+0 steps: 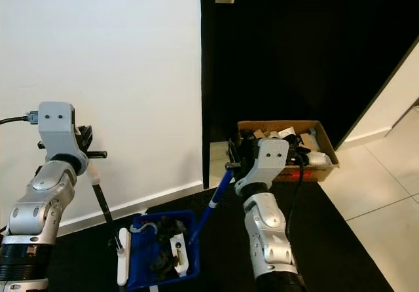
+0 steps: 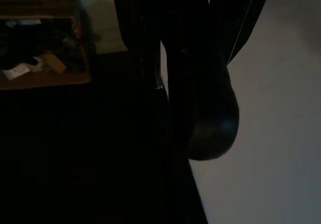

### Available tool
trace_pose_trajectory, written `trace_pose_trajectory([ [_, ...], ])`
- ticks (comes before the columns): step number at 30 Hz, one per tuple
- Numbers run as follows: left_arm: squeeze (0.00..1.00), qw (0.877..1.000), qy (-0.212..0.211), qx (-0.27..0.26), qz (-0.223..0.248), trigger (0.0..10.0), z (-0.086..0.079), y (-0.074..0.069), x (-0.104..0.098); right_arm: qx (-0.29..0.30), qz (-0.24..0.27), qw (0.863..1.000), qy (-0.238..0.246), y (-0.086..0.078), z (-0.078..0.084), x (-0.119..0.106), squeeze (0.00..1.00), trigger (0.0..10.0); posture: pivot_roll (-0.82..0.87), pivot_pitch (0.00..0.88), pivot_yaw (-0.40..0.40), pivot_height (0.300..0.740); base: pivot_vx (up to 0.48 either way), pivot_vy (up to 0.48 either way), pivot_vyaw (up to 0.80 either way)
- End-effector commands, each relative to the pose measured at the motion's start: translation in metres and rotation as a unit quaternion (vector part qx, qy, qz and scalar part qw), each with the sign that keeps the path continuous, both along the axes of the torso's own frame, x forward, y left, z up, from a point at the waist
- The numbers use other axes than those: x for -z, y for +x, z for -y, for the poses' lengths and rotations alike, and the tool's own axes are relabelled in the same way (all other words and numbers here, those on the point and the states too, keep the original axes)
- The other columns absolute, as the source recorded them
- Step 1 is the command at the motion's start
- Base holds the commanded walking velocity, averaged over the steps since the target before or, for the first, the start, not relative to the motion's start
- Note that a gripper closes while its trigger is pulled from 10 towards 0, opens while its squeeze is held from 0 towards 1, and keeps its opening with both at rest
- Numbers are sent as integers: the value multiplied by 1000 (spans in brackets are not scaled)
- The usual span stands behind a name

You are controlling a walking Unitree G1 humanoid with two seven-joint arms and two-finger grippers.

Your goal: Sweep floor

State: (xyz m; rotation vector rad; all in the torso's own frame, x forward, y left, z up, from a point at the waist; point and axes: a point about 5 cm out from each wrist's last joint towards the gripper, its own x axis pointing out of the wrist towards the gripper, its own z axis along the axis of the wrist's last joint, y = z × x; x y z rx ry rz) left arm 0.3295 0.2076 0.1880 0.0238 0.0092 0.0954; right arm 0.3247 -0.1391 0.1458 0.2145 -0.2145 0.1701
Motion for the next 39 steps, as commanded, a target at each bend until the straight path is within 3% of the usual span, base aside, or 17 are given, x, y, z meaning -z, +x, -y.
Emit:
trace_pose_trajectory([
  [1, 0, 1000, -6, -12, 11, 10000, -3, -3, 0, -4, 9, 1000, 3, 1, 1, -2, 0, 10000, 6, 152, 25, 740, 0, 0, 0],
  [13, 0, 1000, -9, -12, 5, 10000, -2, -7, 8, 31, 33, 999, -12, 10, 22, -15, 0, 10000, 1, 143, 16, 740, 0, 0, 0],
  [21, 0, 999, -1, -45, 17, 10000, -26, -10, 1, 61, 28, 997, -26, 10, 41, -11, 0, 10000, 9, 142, 31, 740, 0, 0, 0],
  [25, 0, 998, -25, -61, 12, 10000, -35, -13, 4, 72, 16, 996, -39, 6, 53, -2, 0, 10000, 10, 137, 35, 740, 0, 0, 0],
  [32, 0, 998, -46, -42, 12, 10000, -20, -19, 11, 77, -10, 995, -56, -5, 60, 17, 0, 10000, 3, 134, 35, 740, 0, 0, 0],
  [39, 0, 999, -45, -25, 15, 10000, -6, -14, 8, 83, -2, 996, -44, 0, 59, 12, 0, 10000, 11, 129, 47, 740, 0, 0, 0],
])
